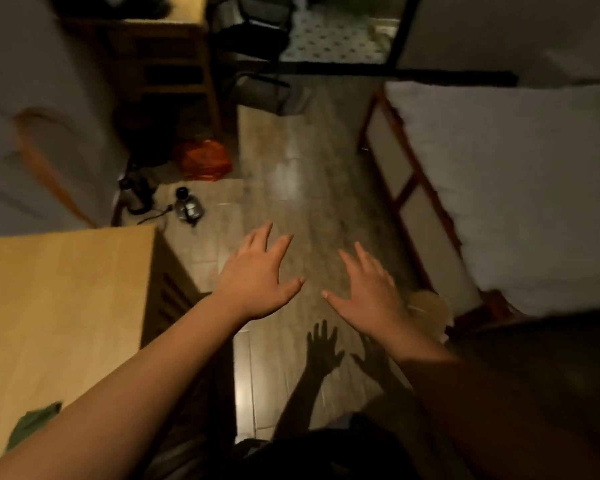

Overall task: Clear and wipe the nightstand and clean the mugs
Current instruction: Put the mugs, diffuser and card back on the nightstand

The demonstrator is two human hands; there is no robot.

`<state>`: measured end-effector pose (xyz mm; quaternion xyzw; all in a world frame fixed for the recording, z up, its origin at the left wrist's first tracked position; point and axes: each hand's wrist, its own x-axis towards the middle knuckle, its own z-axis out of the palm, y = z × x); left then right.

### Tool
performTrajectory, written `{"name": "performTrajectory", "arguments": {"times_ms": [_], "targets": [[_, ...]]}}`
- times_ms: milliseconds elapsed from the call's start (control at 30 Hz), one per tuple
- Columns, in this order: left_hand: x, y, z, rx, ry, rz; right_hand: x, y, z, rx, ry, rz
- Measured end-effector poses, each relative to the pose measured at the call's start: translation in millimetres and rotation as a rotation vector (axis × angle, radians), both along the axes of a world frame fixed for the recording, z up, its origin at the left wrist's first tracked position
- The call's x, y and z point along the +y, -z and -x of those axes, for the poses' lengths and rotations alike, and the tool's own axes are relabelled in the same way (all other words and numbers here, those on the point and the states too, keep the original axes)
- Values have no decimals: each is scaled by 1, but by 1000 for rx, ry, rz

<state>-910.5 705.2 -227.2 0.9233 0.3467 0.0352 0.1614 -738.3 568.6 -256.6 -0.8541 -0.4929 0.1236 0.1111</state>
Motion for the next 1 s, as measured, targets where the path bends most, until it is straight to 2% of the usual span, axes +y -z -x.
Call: {"name": "performTrajectory", "arguments": {"times_ms": [200,367,467,633,800,1000], "targets": [[-73,-6,-149,-4,322,-32,-123,-8,-105,37,302,-40],[-190,-17,-286,-16,607,2,-272,-17,-187,-4,565,-102],[-255,-23,-345,-69,741,11,-347,-19,-216,-20,754,-47],[-355,-21,-432,-25,995,12,-452,-21,-257,-35,1007,-6],[-413,-17,-504,-7,1155,-2,-505,-19,-292,21,1131,57],[-468,-7,-620,-18,1355,-126,-552,-15,-371,21,1238,109]]}}
